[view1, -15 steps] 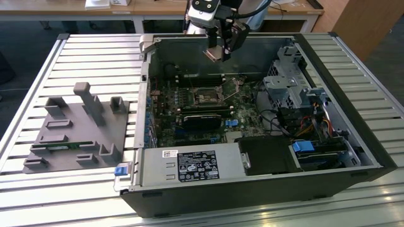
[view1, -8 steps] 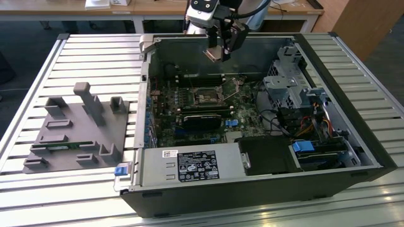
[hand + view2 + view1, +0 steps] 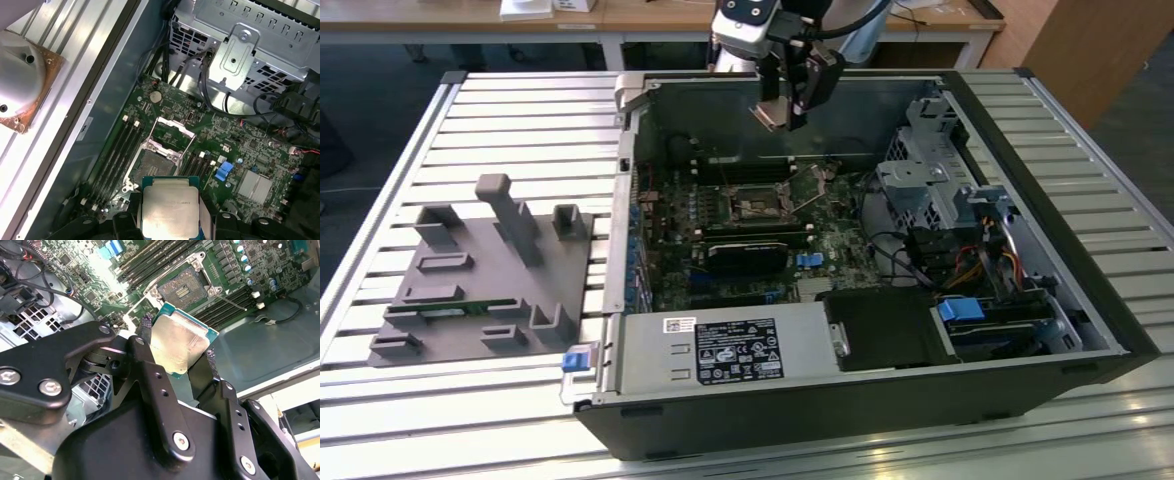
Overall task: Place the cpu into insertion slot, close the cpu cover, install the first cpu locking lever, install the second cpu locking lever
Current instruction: 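Place the cpu into insertion slot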
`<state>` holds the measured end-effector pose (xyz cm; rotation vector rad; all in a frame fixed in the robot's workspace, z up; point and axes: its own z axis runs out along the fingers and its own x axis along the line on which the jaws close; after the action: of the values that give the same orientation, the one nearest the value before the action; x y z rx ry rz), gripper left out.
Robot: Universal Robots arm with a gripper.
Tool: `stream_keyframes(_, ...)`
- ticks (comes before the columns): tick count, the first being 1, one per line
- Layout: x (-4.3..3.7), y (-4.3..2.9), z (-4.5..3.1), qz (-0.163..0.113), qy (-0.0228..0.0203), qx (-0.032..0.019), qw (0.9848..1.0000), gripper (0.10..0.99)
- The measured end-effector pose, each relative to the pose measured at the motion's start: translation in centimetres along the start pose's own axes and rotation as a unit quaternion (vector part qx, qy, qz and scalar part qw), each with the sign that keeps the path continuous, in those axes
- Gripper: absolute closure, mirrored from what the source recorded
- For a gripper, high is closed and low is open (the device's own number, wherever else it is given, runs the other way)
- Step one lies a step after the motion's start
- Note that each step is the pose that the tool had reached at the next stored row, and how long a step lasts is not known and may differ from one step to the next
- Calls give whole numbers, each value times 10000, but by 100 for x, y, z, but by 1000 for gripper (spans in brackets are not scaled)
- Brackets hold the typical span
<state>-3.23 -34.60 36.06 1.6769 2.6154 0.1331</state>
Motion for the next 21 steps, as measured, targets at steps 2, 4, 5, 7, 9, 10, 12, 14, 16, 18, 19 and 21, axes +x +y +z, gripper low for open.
stream_keyframes(2,0,-1,0,32,-3,-1,10000,545)
stream_keyframes(4,1,-1,0,63,-6,-1,10000,545)
stream_keyframes(5,1,-2,0,79,-7,-2,10000,545)
stream_keyframes(7,1,-3,0,112,-10,-2,9999,545)
stream_keyframes(9,1,-3,0,143,-12,-3,9999,545)
stream_keyframes(10,2,-3,0,159,-14,-3,9999,545)
stream_keyframes(12,2,-4,0,190,-17,-3,9998,545)
stream_keyframes(14,2,-5,0,221,-20,-4,9998,545)
stream_keyframes(16,2,-5,0,252,-22,-5,9997,545)
stream_keyframes(18,3,-6,0,283,-25,-5,9996,545)
stream_keyframes(19,3,-6,0,298,-27,-6,9996,545)
stream_keyframes(21,3,-7,0,329,-29,-6,9995,545)
